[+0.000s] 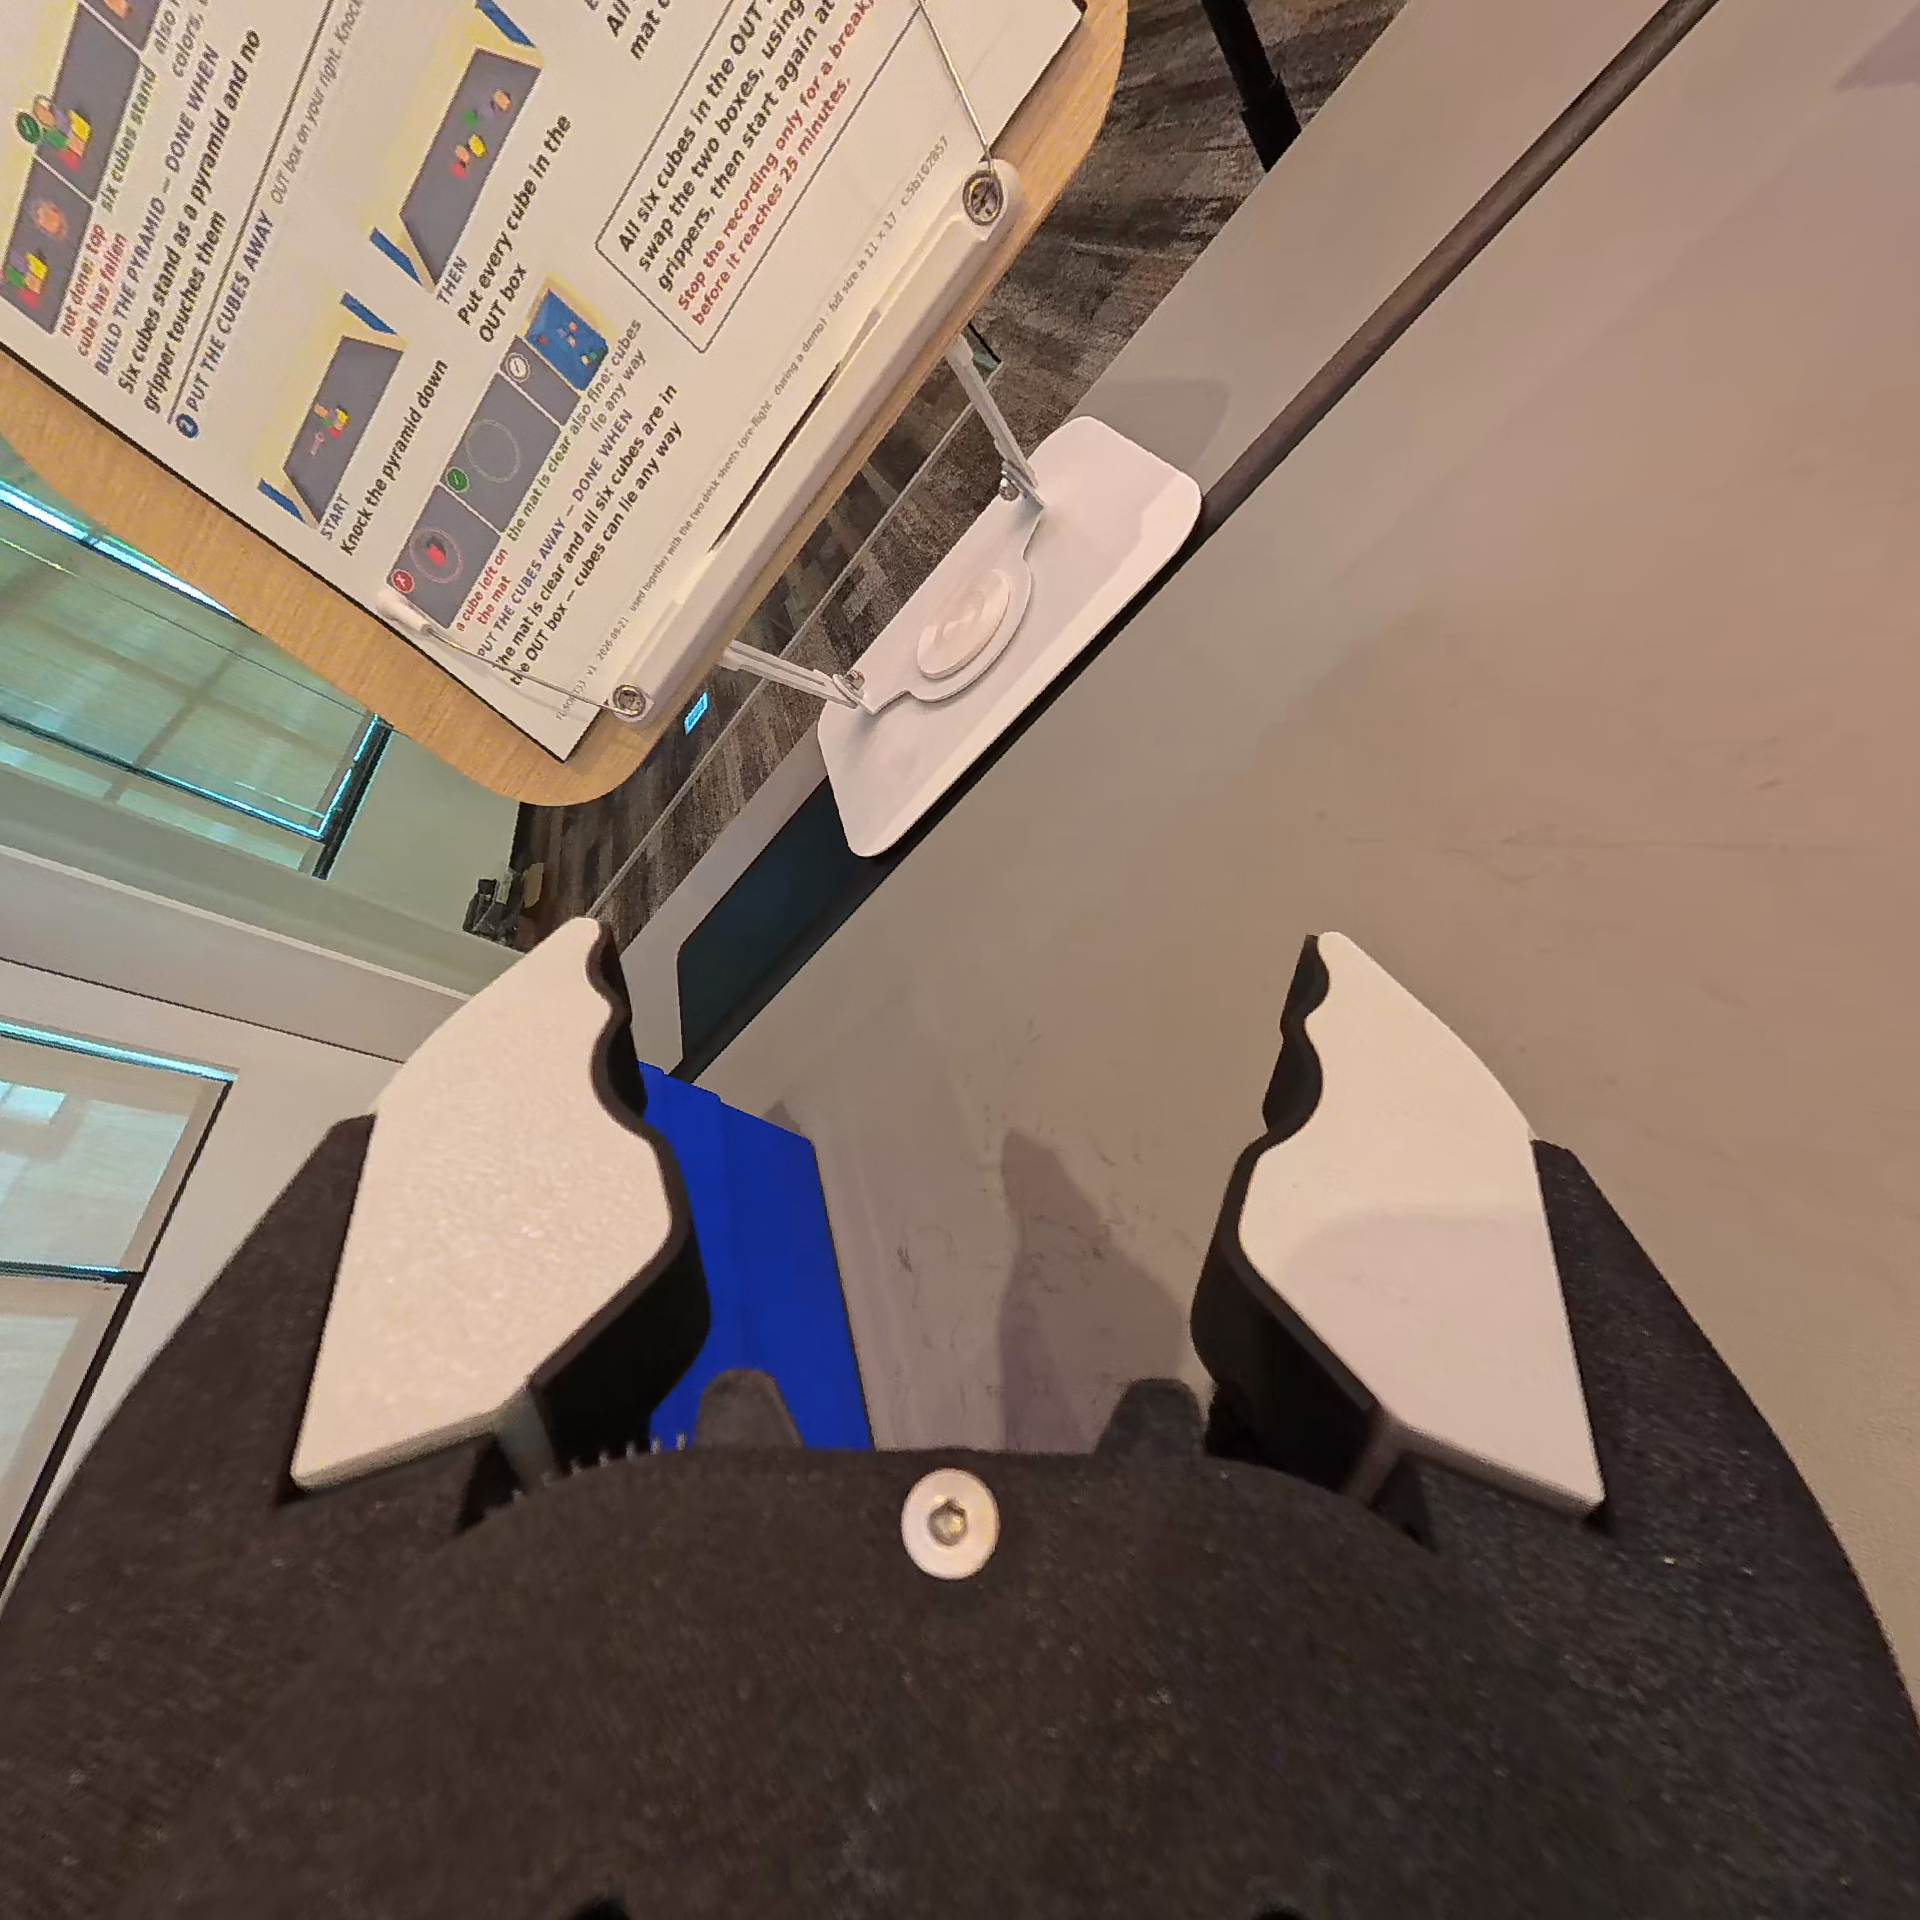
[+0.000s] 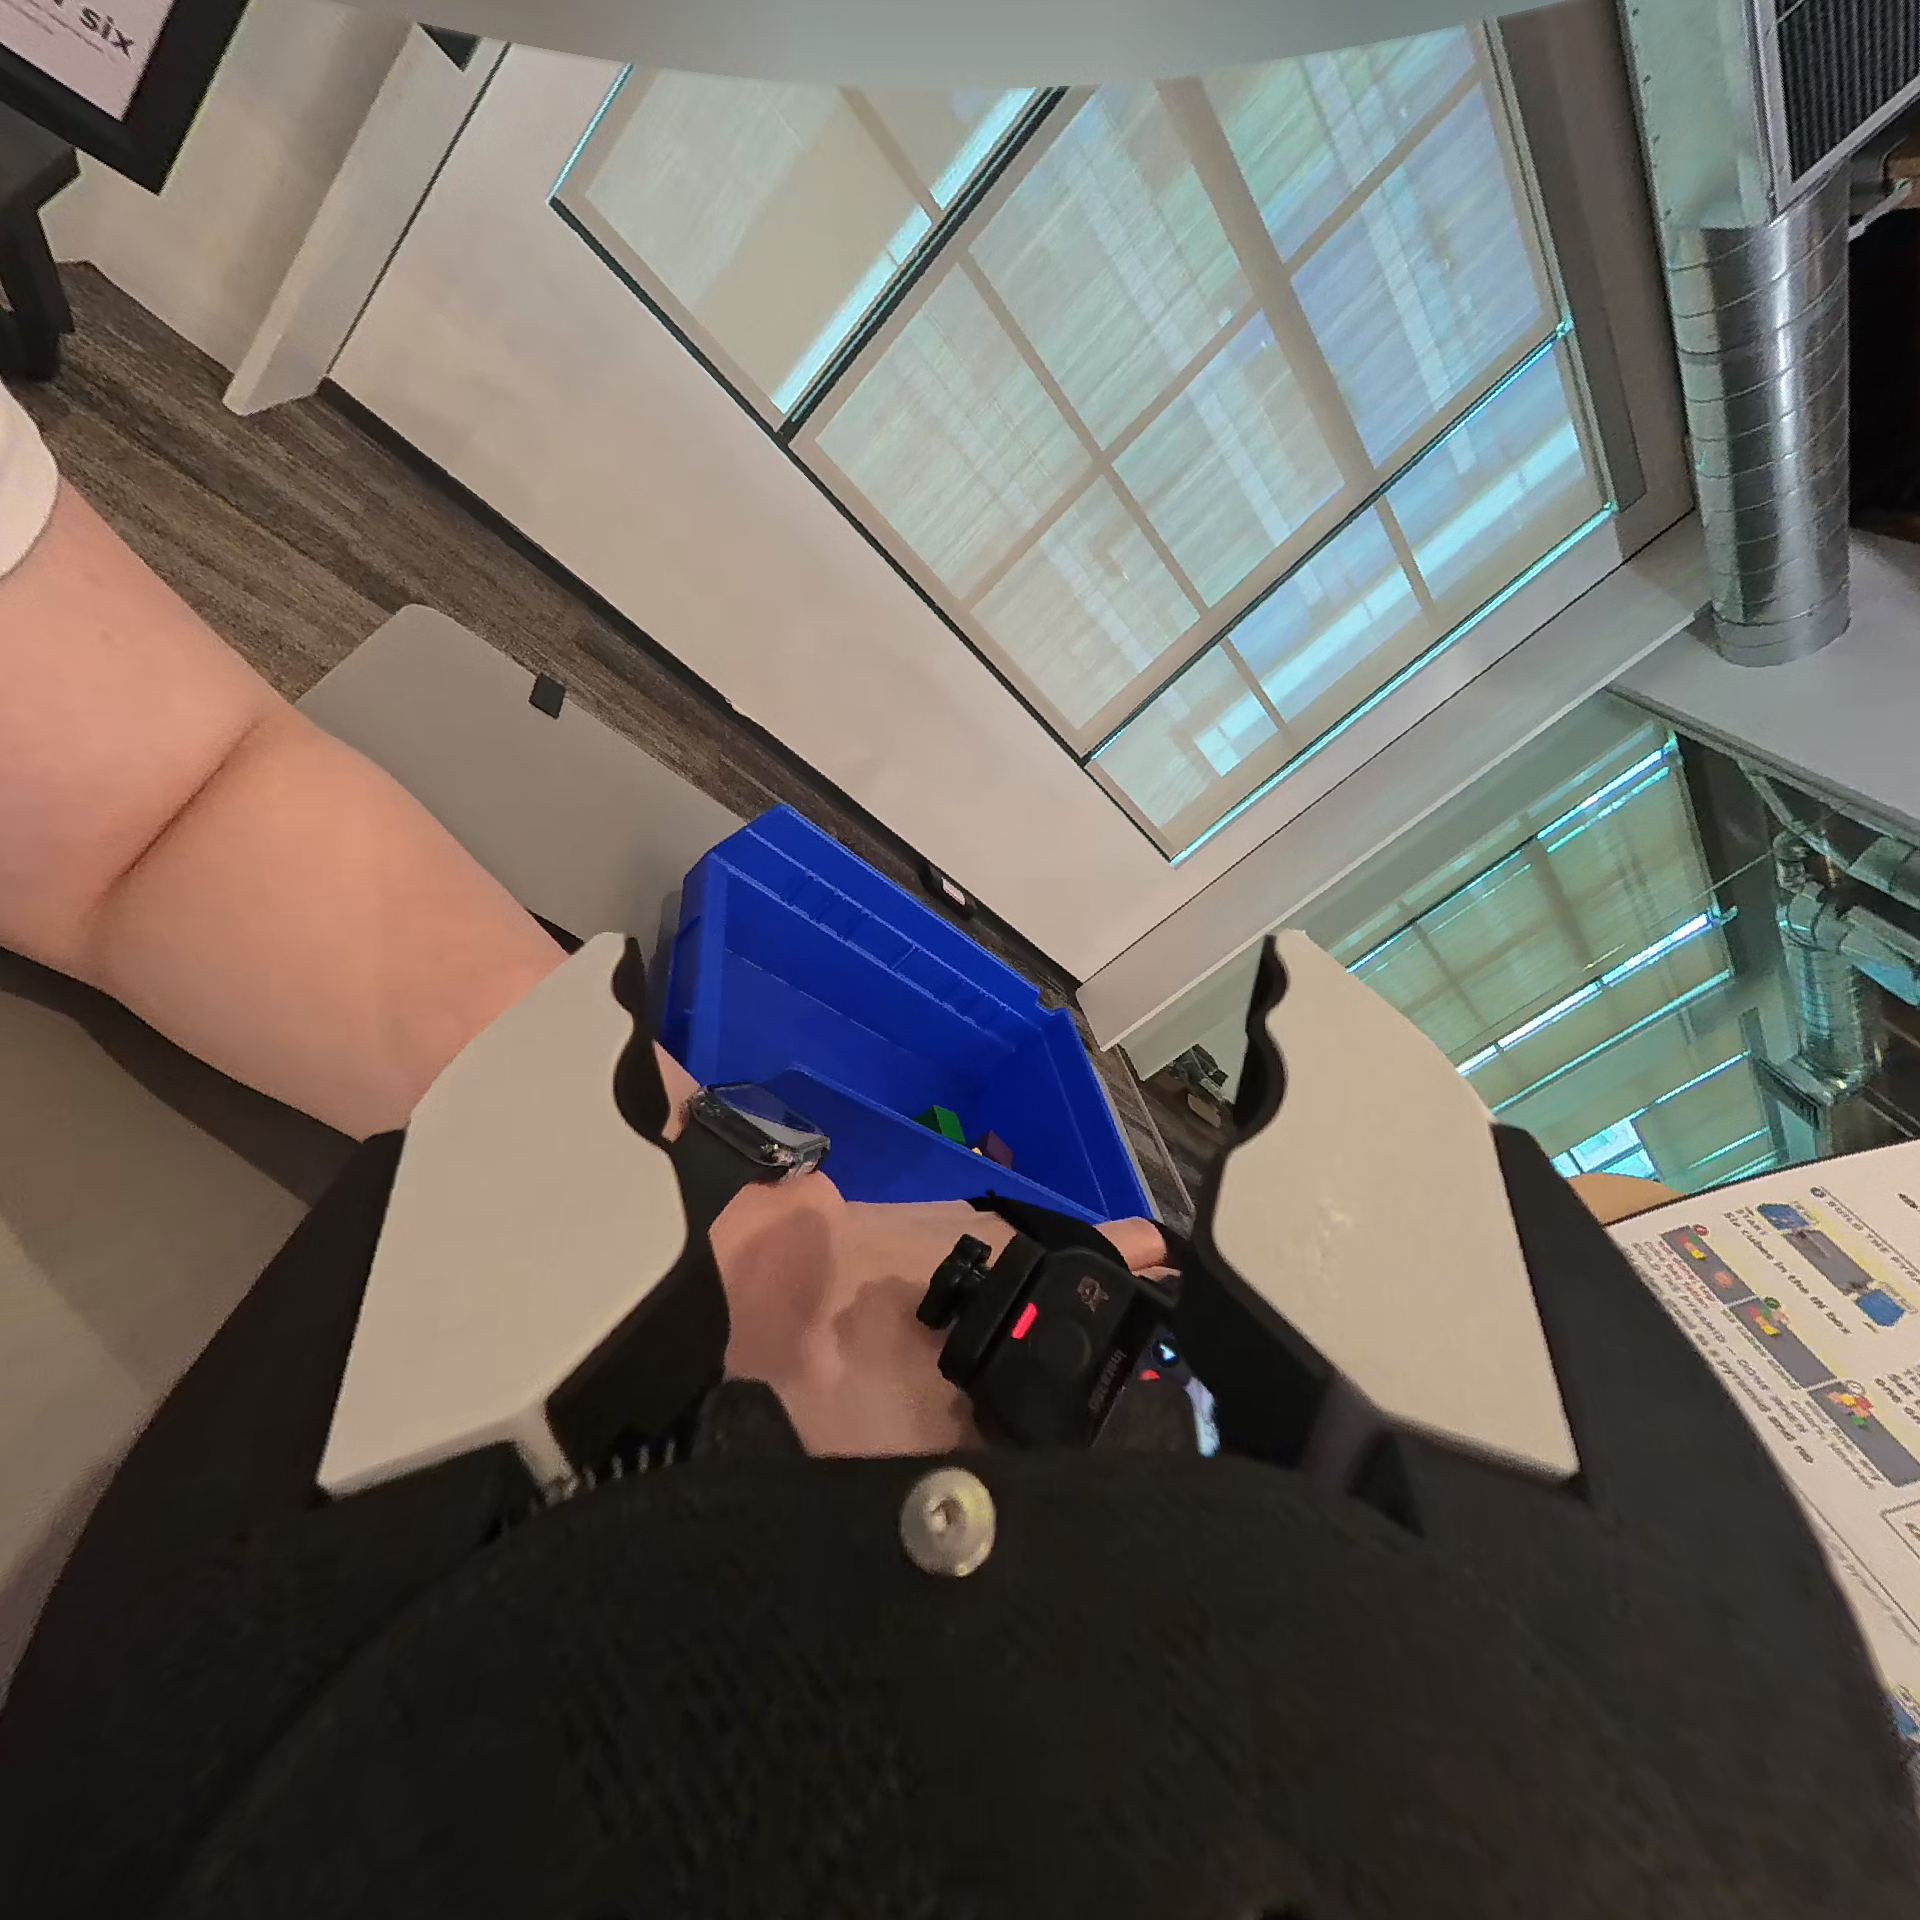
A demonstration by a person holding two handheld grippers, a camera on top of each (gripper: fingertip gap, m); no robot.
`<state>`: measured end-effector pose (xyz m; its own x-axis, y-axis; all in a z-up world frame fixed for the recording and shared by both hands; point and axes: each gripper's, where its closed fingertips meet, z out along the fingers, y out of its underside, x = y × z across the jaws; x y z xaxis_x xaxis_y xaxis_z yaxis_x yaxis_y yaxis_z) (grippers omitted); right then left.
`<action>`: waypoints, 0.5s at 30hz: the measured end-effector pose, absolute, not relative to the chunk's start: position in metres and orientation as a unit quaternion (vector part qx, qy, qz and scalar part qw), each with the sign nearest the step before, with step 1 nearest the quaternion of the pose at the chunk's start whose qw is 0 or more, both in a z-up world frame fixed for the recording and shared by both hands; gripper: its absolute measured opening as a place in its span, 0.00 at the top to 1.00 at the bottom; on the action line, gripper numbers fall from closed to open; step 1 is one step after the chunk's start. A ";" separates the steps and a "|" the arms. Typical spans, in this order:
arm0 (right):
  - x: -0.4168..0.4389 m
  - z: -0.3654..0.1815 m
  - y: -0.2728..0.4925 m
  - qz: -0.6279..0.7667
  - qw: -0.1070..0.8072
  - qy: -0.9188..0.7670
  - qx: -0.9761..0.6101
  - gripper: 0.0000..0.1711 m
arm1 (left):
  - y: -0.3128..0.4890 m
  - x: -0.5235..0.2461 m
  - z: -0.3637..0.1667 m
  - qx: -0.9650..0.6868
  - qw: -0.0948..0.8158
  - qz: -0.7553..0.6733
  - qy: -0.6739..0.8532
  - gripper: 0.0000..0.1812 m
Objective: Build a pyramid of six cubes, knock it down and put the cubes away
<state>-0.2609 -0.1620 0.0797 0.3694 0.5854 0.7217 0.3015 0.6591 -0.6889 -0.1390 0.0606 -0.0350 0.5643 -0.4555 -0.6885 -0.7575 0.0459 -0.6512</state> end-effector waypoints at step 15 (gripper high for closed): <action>-0.157 0.134 -0.104 0.007 0.780 -0.433 -0.451 0.37 | 0.067 -0.149 -0.010 -0.699 0.591 0.037 0.401 0.34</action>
